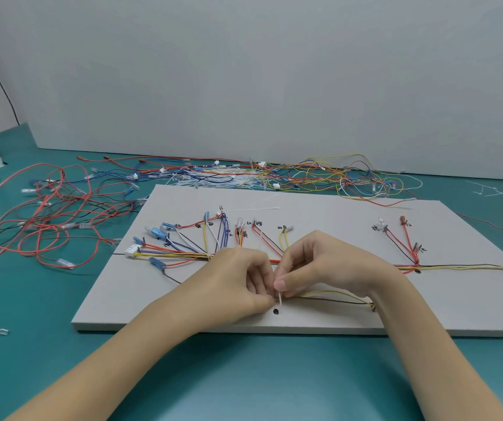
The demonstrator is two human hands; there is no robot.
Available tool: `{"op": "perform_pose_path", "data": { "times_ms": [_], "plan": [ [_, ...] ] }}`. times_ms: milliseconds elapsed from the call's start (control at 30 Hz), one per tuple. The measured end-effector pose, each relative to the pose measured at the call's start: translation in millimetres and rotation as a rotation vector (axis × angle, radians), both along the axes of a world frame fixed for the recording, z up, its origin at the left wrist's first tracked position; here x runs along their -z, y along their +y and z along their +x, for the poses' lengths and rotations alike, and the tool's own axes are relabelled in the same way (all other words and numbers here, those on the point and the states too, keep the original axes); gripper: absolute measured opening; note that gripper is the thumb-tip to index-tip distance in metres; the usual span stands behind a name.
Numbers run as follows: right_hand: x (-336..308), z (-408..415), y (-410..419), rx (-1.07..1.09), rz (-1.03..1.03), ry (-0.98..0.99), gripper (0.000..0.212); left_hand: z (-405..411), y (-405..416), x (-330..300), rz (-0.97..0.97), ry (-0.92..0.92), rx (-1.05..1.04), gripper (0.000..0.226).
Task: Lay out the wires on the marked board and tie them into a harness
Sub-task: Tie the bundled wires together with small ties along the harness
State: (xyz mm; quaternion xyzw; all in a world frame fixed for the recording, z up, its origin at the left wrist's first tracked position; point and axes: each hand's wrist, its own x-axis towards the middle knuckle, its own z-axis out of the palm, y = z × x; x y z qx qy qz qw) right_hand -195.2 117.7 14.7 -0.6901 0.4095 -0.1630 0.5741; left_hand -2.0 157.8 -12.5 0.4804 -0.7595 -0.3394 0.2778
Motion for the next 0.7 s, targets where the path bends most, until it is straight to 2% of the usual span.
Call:
{"op": "perform_pose_path", "data": {
  "times_ms": [67, 267, 467, 700],
  "plan": [
    [0.5, 0.1, -0.2, 0.000, 0.006, -0.006, 0.003, -3.5, 2.3, 1.0, -0.053, -0.003, -0.038, 0.003],
    [-0.1, -0.6, 0.4, -0.020, 0.024, -0.022, 0.004, -5.4, 5.9, -1.7, -0.080, 0.024, -0.094, 0.015],
    [0.1, -2.2, -0.3, -0.046, 0.043, -0.037, 0.008, -5.5, 8.0, -3.3, -0.132, -0.016, -0.102, 0.018],
    [-0.6, -2.4, -0.1, -0.062, 0.018, -0.006, 0.010, -3.3, 3.4, -3.2, -0.046, 0.004, -0.124, 0.018]
  ]
}}
